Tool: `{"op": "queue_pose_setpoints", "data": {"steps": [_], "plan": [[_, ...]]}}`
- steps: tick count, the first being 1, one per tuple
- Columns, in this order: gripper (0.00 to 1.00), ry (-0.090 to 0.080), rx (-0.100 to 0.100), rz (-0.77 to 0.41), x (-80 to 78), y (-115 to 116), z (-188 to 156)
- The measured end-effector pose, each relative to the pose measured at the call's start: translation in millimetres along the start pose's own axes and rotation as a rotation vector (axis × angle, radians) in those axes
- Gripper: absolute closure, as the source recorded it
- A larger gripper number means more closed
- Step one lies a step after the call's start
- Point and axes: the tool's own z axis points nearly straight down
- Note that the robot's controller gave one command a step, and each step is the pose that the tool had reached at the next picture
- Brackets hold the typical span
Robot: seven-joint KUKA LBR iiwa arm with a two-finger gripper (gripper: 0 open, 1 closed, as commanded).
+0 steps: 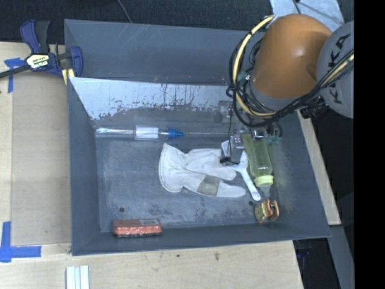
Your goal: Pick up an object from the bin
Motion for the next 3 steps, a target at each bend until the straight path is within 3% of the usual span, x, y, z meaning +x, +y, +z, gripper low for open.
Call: {"op": "queue_pose_setpoints", "data": {"steps": [1, 2, 3], "plan": [[0.0, -0.007, 0.0, -0.054, -7.7, 8.8, 46.7], [0.0, -0.003, 0.0, -0.1, -0.9, 17.9, 108.1], [1.0, 0.001, -0.001, 0.042, -10.2, 27.1, 147.5]]}}
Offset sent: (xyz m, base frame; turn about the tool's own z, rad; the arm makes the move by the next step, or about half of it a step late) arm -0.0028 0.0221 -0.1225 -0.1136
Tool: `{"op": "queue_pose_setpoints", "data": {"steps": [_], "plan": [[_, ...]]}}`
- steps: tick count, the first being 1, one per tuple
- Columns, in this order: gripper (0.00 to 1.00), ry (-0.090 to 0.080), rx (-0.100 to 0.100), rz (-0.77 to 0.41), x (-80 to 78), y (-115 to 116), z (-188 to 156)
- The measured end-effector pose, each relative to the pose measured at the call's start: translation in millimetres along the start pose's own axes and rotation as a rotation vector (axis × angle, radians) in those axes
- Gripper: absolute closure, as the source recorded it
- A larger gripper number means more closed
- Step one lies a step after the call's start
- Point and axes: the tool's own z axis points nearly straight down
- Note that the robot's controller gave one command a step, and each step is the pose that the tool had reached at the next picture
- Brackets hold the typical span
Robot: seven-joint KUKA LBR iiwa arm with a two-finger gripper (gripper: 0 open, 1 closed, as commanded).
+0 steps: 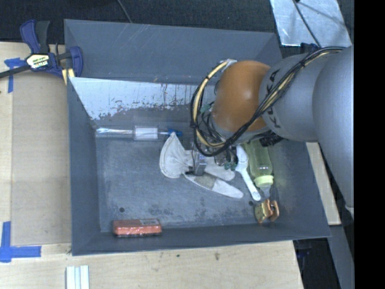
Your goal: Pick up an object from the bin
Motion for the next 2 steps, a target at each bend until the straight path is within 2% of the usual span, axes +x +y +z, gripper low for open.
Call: {"op": "queue_pose_setpoints", "data": {"steps": [1, 2], "plan": [[1.0, 0.0, 0.0, 0.0, 0.0, 0.0, 0.0], [1.0, -0.001, 0.002, -0.027, 10.6, -9.1, -141.2]]}}
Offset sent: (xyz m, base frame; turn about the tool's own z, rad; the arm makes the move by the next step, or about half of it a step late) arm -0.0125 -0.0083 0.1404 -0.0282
